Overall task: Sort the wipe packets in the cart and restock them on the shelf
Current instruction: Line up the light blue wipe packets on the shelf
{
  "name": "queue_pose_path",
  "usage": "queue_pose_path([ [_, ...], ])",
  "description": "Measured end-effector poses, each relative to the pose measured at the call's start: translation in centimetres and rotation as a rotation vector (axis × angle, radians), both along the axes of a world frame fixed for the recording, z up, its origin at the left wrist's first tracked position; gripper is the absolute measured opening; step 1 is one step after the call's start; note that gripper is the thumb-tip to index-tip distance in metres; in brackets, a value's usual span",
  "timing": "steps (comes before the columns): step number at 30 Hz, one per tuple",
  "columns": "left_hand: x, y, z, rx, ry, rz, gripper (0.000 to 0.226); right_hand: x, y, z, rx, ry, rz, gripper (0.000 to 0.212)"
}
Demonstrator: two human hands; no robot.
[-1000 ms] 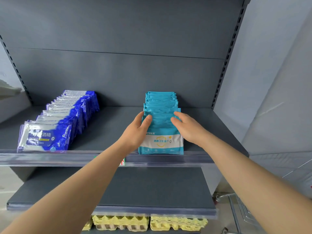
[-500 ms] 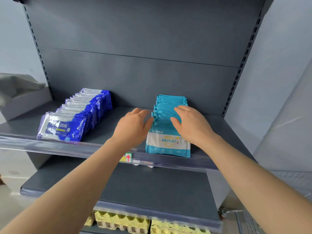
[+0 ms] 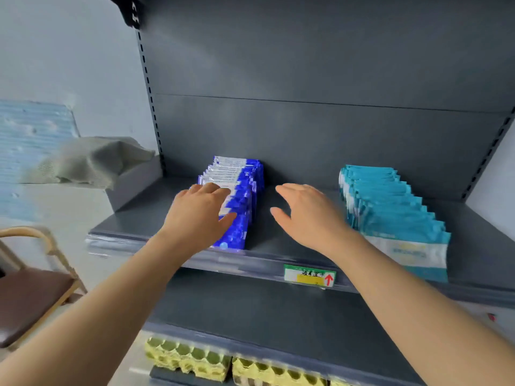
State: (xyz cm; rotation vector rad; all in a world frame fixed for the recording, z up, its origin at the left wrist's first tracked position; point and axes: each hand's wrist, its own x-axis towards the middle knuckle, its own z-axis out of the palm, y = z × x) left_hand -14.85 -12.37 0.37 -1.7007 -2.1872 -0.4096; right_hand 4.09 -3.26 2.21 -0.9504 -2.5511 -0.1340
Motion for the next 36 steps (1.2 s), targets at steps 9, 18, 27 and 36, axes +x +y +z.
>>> queue_pose_path([
  [9,-10.0,-0.9,-3.0,-0.275,-0.629,-0.118,0.062,-8.9,-2.5,-3.4,-0.429,-0.100,-0.127,0.057],
  [18,-10.6,-0.1,-4.0,-0.201,-0.820,-0.270,0.070,-9.3,-1.8,-4.0,-0.510,0.127,-0.164,0.072],
  [27,-11.0,0.3,-3.9,-0.214,-1.043,-0.218,0.062,-8.8,-1.4,-2.5,-0.755,0.209,-0.120,0.069],
  [36,-9.8,4.2,-4.0,-0.100,-1.274,-0.116,0.023,-12.0,1.3,-4.3,-0.851,0.177,-0.093,0.058],
])
